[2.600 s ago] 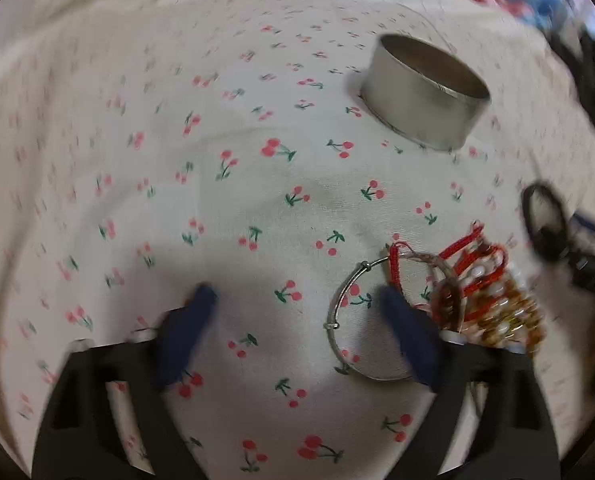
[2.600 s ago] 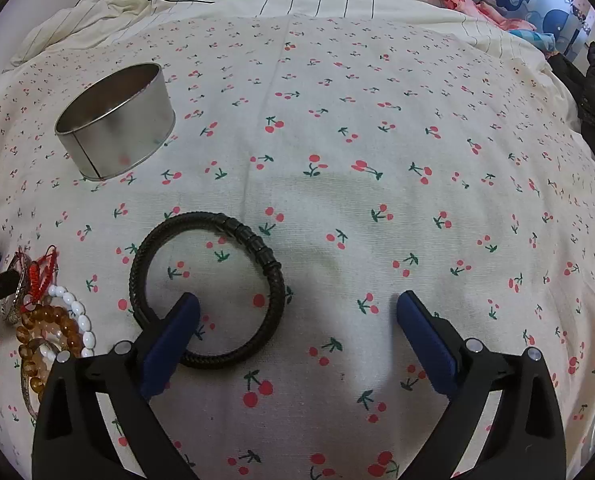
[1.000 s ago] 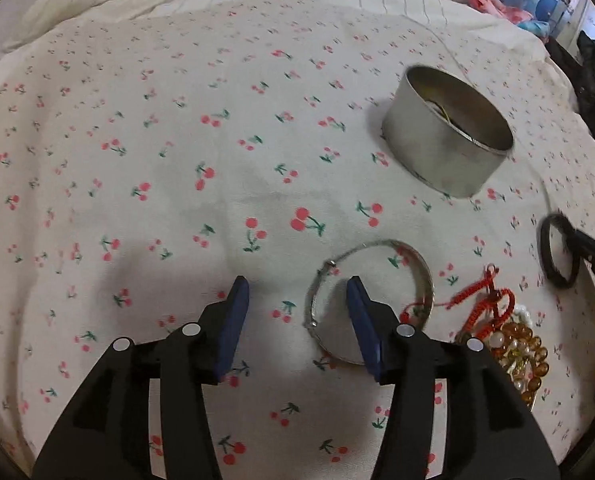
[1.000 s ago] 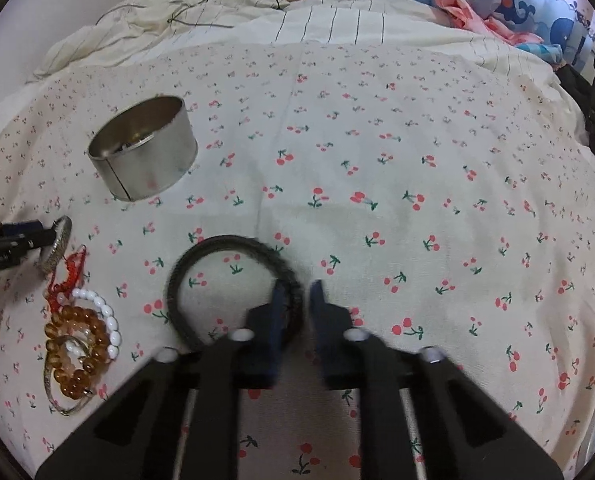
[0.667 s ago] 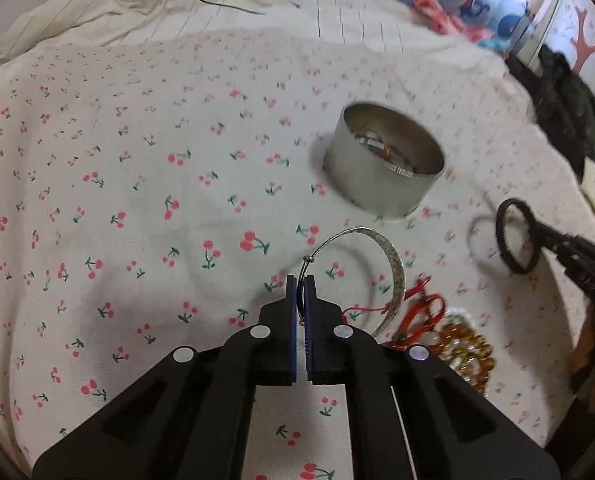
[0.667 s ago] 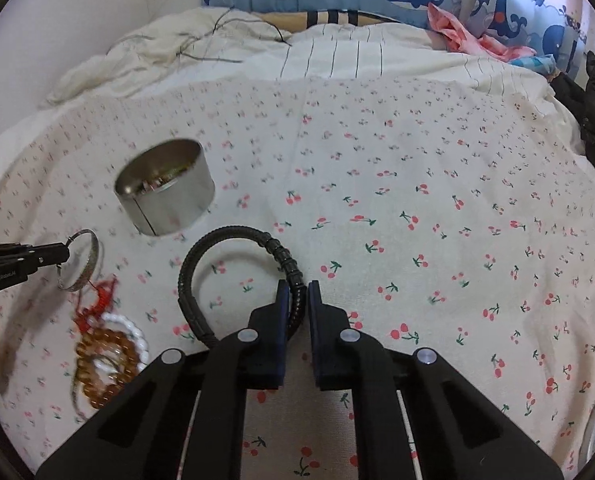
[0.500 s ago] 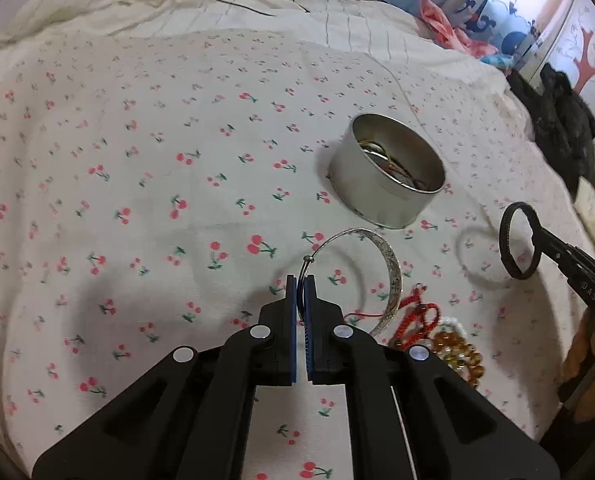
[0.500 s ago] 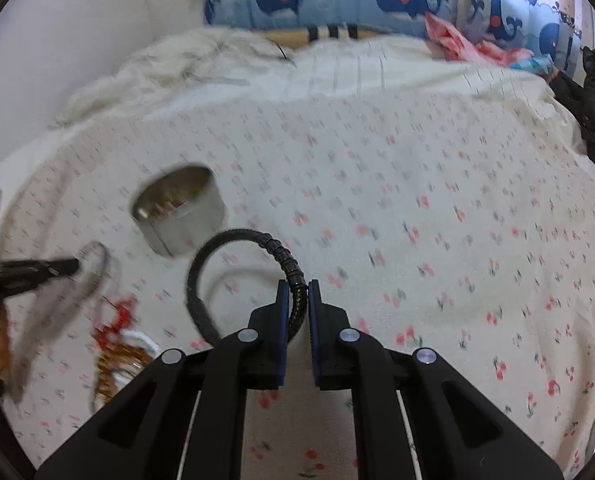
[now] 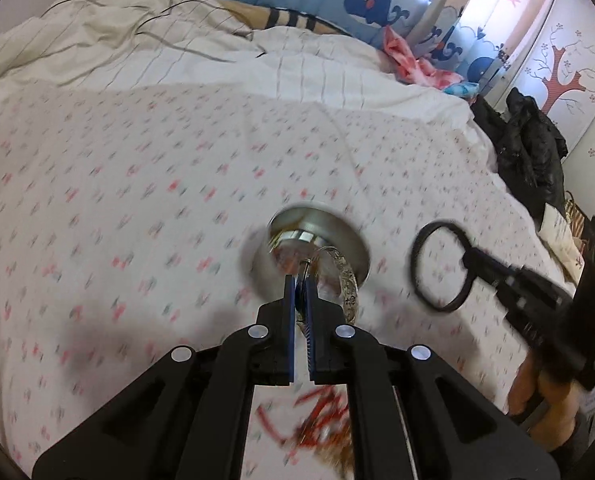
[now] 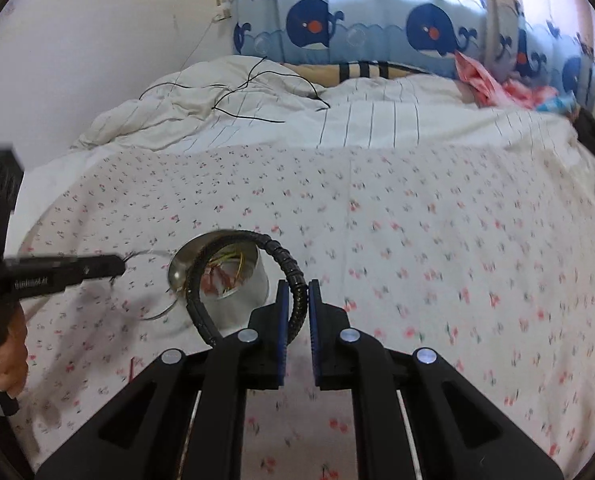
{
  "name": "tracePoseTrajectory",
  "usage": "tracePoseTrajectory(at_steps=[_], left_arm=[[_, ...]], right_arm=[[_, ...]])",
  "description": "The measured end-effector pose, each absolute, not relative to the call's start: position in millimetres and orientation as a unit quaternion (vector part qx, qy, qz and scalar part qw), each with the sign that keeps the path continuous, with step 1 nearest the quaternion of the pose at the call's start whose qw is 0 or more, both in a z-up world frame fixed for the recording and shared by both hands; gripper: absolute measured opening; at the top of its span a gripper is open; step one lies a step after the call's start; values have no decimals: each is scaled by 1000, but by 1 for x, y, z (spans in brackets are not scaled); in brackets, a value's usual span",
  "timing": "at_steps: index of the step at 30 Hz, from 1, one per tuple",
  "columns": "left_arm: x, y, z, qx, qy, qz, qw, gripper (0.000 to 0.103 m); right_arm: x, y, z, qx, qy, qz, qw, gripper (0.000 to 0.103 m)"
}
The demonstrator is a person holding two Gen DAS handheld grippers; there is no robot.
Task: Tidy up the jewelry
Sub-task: 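Carry the bangle and black bracelet over the tin and open both grippers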
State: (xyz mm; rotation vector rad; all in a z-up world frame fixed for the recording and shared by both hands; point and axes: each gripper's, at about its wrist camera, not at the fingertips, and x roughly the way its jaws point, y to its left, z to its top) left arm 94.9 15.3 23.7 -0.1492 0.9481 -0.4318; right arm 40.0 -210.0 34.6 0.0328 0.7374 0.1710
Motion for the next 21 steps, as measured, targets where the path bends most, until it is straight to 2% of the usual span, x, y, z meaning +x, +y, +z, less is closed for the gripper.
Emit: tracePoseTrajectory(at_steps=[8, 13, 14, 15, 17, 21], left_arm=[[146, -31, -1, -1, 489, -184, 853, 5], [151, -25, -7, 14, 502, -157, 850, 9], [148, -18, 2, 5, 492, -154, 857, 18], [146, -11, 11, -1, 482, -148, 864, 34], [138, 5, 26, -14, 460, -133, 878, 57], [118, 39, 34, -38, 453, -115, 883, 57]], right_arm=[[69, -206, 33, 3, 362, 71, 930, 10], [86, -190, 33, -14, 363, 82, 928, 10], [88, -186, 33, -19, 362, 85, 928, 10], [90, -179, 33, -28, 363, 89, 927, 10], [94, -165, 32, -44, 366, 95, 925, 10], [100, -138, 20, -79, 378, 105, 917, 11]])
